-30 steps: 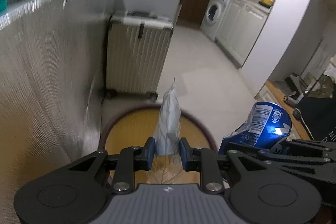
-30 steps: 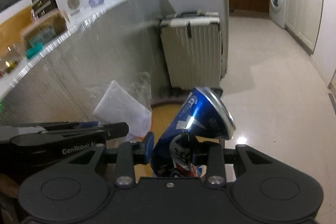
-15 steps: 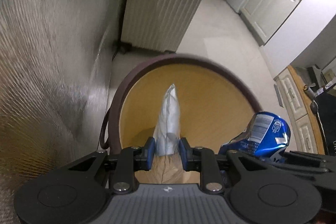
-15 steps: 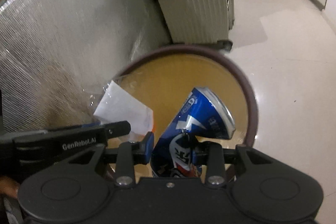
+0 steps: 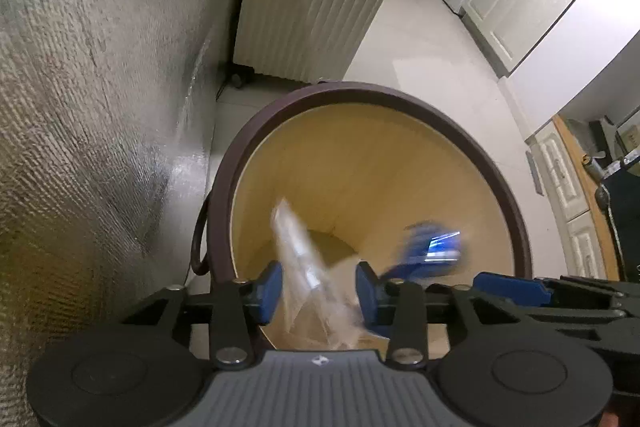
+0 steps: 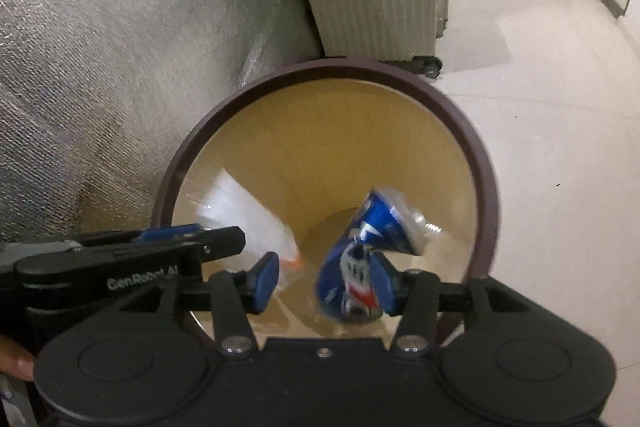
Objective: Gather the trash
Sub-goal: 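Open the left tool to drop the bag while the right tool drops the can, then move both tools back from the wastebasket toward the table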
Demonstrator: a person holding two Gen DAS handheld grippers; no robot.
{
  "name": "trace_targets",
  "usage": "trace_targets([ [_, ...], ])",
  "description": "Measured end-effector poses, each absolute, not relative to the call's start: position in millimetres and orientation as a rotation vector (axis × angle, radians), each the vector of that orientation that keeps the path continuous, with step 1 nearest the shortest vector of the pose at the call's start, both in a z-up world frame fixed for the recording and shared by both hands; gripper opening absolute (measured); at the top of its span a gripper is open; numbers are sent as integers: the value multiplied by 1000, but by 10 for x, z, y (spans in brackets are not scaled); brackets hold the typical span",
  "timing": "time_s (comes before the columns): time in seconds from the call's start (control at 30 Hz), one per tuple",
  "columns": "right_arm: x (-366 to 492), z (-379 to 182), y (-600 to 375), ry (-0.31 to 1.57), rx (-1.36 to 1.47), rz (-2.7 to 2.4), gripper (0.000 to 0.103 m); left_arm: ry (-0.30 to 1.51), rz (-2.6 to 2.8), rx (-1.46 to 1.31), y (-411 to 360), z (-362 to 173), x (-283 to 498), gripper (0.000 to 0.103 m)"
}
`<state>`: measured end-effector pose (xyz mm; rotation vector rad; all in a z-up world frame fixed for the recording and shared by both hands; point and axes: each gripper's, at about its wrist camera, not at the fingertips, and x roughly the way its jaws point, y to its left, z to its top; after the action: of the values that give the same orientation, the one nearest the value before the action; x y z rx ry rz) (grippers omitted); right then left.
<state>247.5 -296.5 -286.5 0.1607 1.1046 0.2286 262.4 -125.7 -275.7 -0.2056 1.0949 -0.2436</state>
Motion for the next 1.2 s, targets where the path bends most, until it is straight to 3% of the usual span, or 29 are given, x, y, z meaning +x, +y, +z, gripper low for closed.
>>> trace_targets([
  [0.1, 2383, -2786, -3022, 1085, 162, 221, 55, 1087, -239, -187, -1250, -2691, 2564, 59],
  [0.23, 2282, -2660, -3100, 1058, 177, 217, 56, 1076, -246, -167, -1258, -2594, 2479, 62],
  [0.3, 2226, -2610, -3135, 1048, 175, 211, 56, 1070, -241, -151, -1272, -2548, 2442, 72],
  [0.53, 1957, -2401, -3200, 1014, 164, 186, 63, 1062, -192, -97, -1243, -2341, 2248, 83],
  [0.7, 1741, -2225, -3271, 977, 150, 148, 82, 1057, -160, -85, -1191, -2140, 2095, 94],
  [0.8, 1618, -2132, -3313, 960, 146, 128, 87, 1045, -149, -86, -1163, -2021, 1988, 103],
  [1.0, 1308, -1920, -3417, 919, 137, 76, 100, 1009, -167, -77, -1136, -1794, 1741, 103],
  [1.2, 1025, -1685, -3487, 860, 145, 38, 103, 943, -210, -66, -1141, -1496, 1504, 103],
])
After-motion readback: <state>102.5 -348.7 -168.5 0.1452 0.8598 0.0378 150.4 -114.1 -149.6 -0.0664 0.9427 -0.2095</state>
